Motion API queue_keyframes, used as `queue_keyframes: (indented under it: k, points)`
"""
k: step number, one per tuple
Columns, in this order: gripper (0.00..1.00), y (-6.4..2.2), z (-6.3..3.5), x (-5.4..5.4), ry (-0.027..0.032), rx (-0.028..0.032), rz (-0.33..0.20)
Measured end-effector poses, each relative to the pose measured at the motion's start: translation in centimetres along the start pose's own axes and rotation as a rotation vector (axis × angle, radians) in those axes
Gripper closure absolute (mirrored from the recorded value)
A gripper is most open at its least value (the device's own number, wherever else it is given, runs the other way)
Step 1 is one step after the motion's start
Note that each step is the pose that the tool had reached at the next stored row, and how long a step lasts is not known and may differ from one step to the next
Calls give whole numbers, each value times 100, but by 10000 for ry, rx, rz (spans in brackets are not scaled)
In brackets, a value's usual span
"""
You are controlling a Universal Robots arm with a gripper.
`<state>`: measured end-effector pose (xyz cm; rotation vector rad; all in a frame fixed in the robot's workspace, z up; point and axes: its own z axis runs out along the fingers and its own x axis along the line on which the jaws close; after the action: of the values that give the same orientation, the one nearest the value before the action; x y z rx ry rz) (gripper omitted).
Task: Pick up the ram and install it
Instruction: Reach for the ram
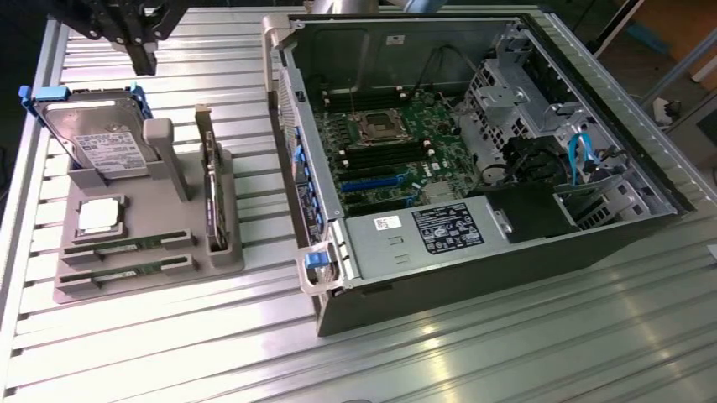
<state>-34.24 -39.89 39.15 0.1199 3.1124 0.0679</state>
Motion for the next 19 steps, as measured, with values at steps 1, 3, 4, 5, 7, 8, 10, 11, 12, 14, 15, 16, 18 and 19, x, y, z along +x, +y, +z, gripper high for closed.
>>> queue_keyframes:
  k: [1, 3, 4, 5, 7, 8, 10, 11, 12, 14, 15, 16, 18, 19]
  points:
    - [89, -2, 0, 31, 0, 0, 1]
    - [89, -7, -1, 87, -1, 0, 2]
    - [89, -9, -1, 114, -1, -1, 3]
    - [89, -11, -1, 142, -1, -1, 3]
    - [89, -15, -2, 195, 0, 0, 5]
    - [89, -17, -3, 218, 0, 0, 6]
    - [89, -20, -3, 257, 0, 0, 8]
    - [89, -21, -3, 272, -1, 0, 8]
    - [89, -22, -3, 283, 0, 0, 8]
    - [89, -23, -3, 294, -1, -1, 8]
    - [89, -23, -3, 294, -1, -1, 7]
    - [89, -23, -3, 294, 0, 0, 7]
    - [89, -23, -3, 294, 0, 0, 7]
    - [89, -23, -4, 295, 0, 0, 7]
